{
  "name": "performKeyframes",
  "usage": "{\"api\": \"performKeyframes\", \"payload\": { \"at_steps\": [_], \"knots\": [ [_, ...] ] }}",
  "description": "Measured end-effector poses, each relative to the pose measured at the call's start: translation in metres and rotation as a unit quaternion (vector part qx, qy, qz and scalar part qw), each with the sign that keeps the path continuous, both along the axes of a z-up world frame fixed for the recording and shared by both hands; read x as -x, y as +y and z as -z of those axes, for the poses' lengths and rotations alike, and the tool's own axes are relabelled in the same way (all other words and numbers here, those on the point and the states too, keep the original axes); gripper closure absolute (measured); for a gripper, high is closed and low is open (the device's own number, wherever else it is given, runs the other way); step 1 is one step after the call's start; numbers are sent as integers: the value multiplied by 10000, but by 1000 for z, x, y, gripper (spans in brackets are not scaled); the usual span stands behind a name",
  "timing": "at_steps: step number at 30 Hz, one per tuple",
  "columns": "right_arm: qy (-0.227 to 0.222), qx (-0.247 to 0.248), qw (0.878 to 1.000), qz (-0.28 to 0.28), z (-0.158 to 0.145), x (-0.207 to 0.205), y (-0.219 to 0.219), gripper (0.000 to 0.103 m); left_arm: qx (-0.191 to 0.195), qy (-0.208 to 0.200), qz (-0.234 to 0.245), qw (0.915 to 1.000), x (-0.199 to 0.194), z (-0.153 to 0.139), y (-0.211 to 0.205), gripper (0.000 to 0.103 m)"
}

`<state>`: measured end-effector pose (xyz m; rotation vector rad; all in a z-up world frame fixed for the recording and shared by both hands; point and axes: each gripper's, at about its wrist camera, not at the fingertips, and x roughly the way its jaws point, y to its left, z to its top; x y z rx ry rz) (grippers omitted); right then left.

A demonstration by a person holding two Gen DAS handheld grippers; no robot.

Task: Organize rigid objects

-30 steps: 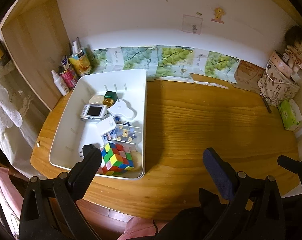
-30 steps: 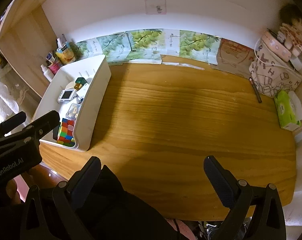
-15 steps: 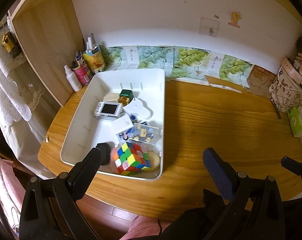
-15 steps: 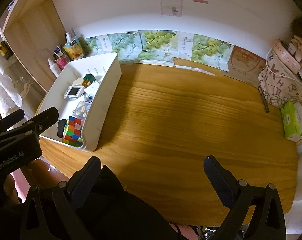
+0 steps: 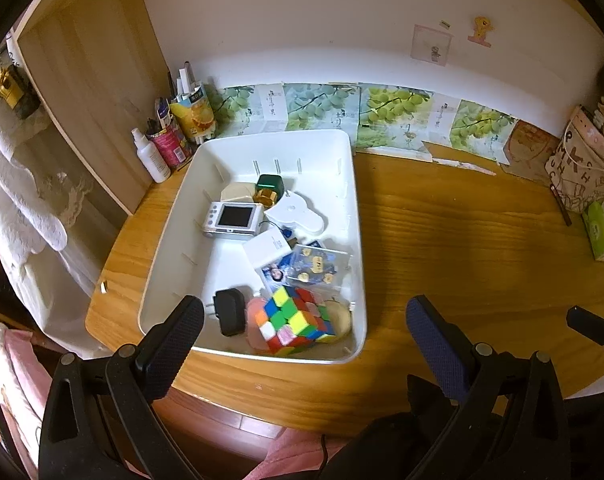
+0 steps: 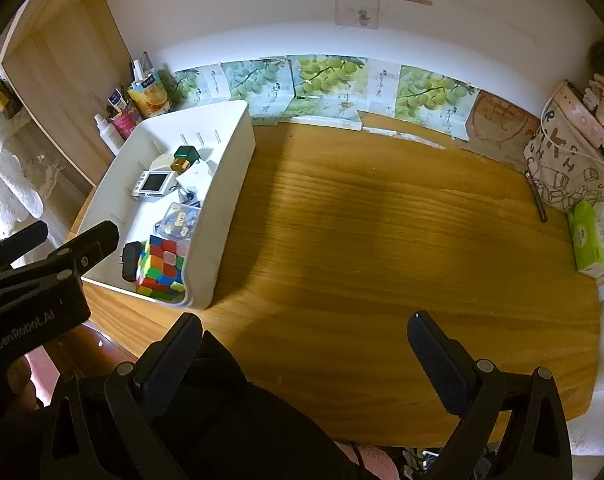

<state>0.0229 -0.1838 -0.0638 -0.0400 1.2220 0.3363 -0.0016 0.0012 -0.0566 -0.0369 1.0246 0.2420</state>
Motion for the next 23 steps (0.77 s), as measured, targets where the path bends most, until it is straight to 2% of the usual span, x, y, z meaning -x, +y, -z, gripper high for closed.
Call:
{"api": "performKeyframes", "payload": {
  "at_steps": [15, 23],
  "knots": [
    [115, 71, 9995, 290, -6, 4, 49, 0, -14, -6, 426, 9991, -8, -6, 41, 2],
    [180, 155, 9992, 310, -6, 9, 67, 0, 33, -16, 453, 9990, -4, -6, 58, 2]
  ]
}}
